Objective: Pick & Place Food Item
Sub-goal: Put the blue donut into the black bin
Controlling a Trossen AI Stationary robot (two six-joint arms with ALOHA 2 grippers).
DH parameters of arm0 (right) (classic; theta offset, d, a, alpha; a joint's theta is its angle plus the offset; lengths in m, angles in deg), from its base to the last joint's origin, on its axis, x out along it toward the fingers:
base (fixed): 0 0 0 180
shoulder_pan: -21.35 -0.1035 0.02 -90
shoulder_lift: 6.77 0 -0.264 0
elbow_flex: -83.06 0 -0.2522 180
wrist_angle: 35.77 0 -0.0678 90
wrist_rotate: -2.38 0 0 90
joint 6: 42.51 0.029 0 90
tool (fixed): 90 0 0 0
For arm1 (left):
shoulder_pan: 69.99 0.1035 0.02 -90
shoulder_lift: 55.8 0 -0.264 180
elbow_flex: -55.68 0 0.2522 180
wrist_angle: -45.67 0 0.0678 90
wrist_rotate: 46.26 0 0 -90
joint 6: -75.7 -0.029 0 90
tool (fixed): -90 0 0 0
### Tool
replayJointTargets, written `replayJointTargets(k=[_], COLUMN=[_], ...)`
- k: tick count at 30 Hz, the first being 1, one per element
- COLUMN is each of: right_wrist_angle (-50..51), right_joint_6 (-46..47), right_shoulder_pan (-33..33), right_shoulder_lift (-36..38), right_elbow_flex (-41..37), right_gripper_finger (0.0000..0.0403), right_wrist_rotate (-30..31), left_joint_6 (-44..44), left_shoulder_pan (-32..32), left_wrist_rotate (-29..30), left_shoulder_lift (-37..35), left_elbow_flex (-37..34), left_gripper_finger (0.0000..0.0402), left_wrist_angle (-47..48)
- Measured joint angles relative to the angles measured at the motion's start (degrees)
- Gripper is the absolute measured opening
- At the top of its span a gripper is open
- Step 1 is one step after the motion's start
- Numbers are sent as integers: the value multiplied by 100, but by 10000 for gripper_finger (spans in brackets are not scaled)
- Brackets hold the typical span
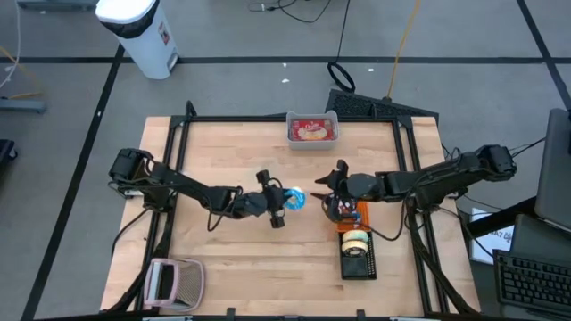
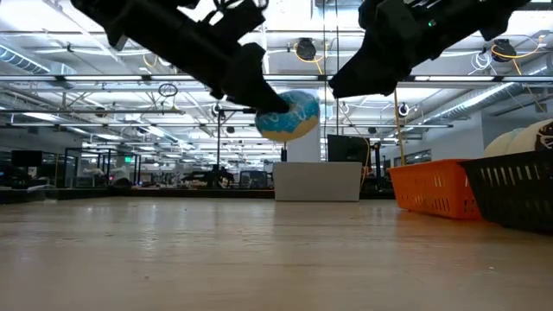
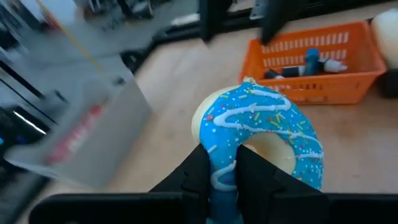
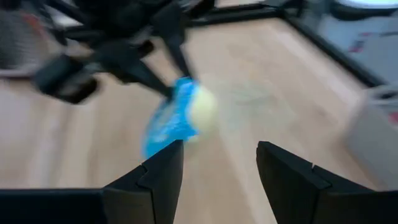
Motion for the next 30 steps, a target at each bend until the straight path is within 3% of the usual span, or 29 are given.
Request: replayJointTargets(k=[5,12,30], right_wrist_angle=[-1202,-2907,-3093], right_joint_6=[172,176,1055], right_shoulder_pan=[47,83,184], right_shoulder_lift=[0,-15,-15], right_elbow_flex=[-478,-1223,-1347], right_gripper_finger=[194,194,261], right_wrist_rotate=[-672,-738,-1047], left_joint_6=[-1001,-1563,-1934], left_shoulder_pan=[-18,-135,-169], left_wrist_rotate=[135,125,231], left_shoulder_lift=[0,0,-2], left_elbow_flex=[158,309,366], left_gripper_finger=[60,60,60], left_wrist_angle=[-4,-2,-266])
